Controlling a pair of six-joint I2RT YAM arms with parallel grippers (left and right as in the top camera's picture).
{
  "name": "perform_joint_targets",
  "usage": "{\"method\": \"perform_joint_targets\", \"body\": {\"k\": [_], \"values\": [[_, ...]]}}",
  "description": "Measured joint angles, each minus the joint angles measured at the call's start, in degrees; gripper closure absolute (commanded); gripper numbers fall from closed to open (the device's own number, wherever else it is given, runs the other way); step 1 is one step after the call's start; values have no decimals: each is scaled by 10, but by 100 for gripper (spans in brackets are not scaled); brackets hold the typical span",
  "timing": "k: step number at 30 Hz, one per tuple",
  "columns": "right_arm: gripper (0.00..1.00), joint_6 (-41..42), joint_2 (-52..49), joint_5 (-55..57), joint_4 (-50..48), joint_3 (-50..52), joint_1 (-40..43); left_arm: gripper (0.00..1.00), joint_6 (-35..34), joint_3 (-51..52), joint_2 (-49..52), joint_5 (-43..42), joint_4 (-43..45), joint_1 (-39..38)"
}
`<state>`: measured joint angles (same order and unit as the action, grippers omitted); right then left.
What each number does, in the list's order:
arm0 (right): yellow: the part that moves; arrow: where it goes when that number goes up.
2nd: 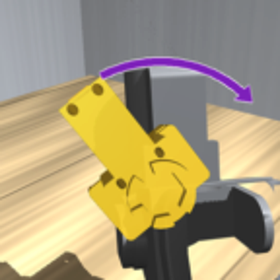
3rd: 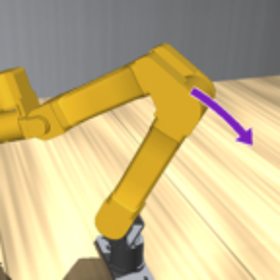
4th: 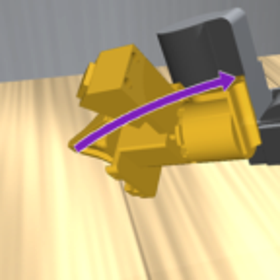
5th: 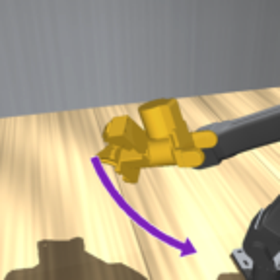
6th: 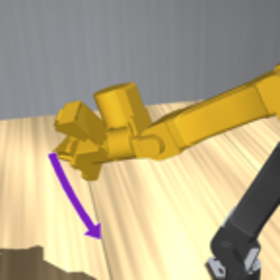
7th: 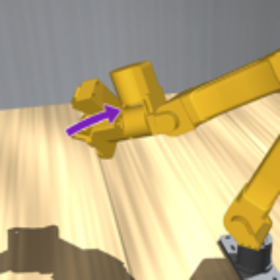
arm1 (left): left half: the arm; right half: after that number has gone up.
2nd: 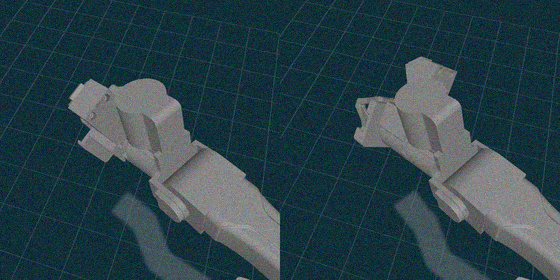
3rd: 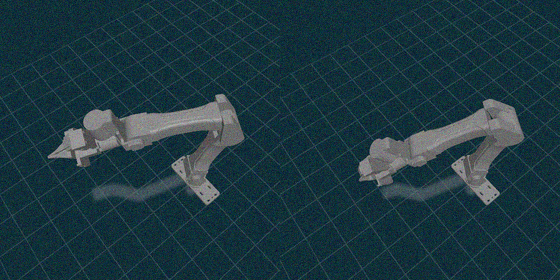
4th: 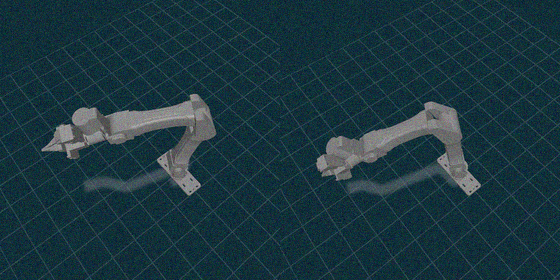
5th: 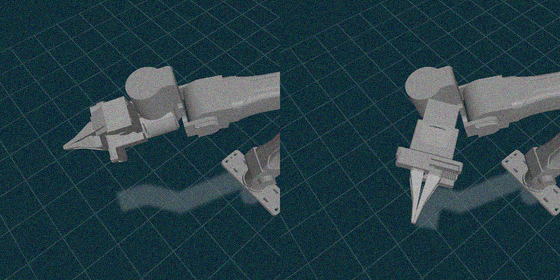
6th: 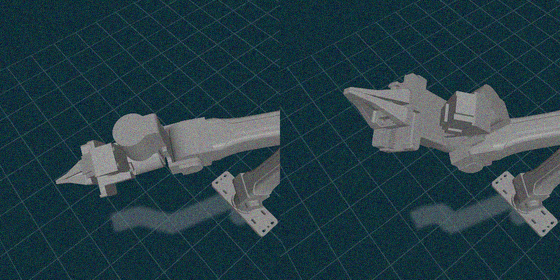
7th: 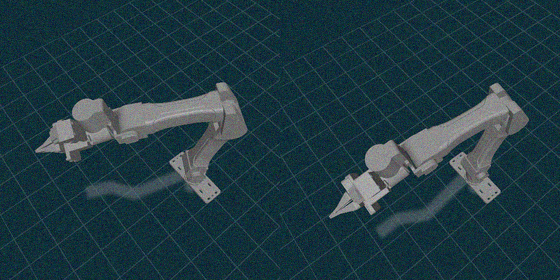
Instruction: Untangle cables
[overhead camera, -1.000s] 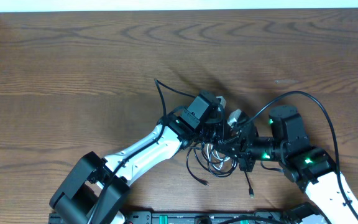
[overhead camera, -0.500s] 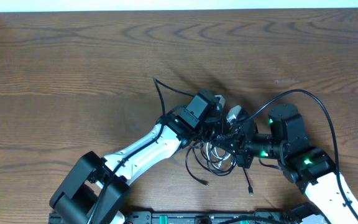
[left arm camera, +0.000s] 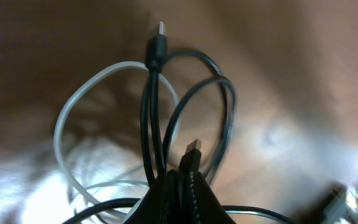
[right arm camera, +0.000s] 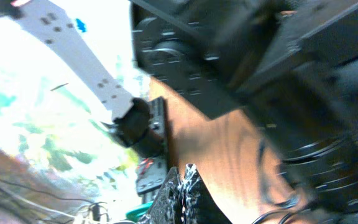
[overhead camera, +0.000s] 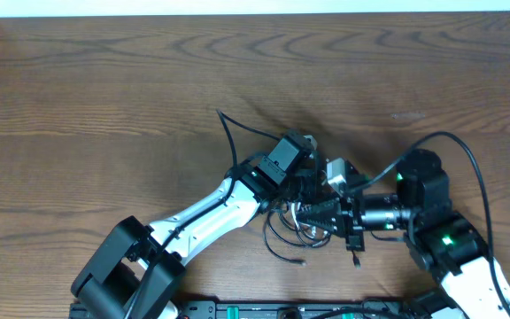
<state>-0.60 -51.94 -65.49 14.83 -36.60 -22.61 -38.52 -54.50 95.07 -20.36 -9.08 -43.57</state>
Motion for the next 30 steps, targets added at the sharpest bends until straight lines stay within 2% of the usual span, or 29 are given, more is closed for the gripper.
{"method": "perform_joint_targets", "body": {"k": [4, 7, 9, 10, 19, 20, 21, 25, 26, 27, 30], "values": [[97, 25, 46, 10, 39, 0, 0, 92, -7, 0, 0, 86, -2, 0], [76, 39, 73, 70, 96, -2, 0, 92, -14, 0, 0, 109, -1, 0], [73, 48, 82, 128, 131, -2, 0, 92, -16, 0, 0, 102, -1, 0], [66, 52, 82, 152, 141, -2, 0, 89, -16, 0, 0, 94, 0, 0], [66, 170, 71, 473, 245, -2, 0, 83, 45, 0, 0, -79, 42, 6], [66, 181, 64, 496, 248, -2, 0, 77, 55, 0, 0, -101, 48, 8], [66, 192, 53, 520, 249, -2, 0, 77, 63, 0, 0, -122, 53, 11], [66, 213, 8, 565, 249, -2, 0, 75, 104, 0, 0, -159, 52, 18], [66, 215, 1, 568, 250, -2, 0, 71, 113, 0, 0, -159, 52, 18], [66, 218, -12, 574, 250, -2, 0, 62, 117, 0, 0, -157, 50, 18], [66, 229, -65, 585, 244, -2, 0, 60, 133, 0, 0, -131, 43, 21]]}}
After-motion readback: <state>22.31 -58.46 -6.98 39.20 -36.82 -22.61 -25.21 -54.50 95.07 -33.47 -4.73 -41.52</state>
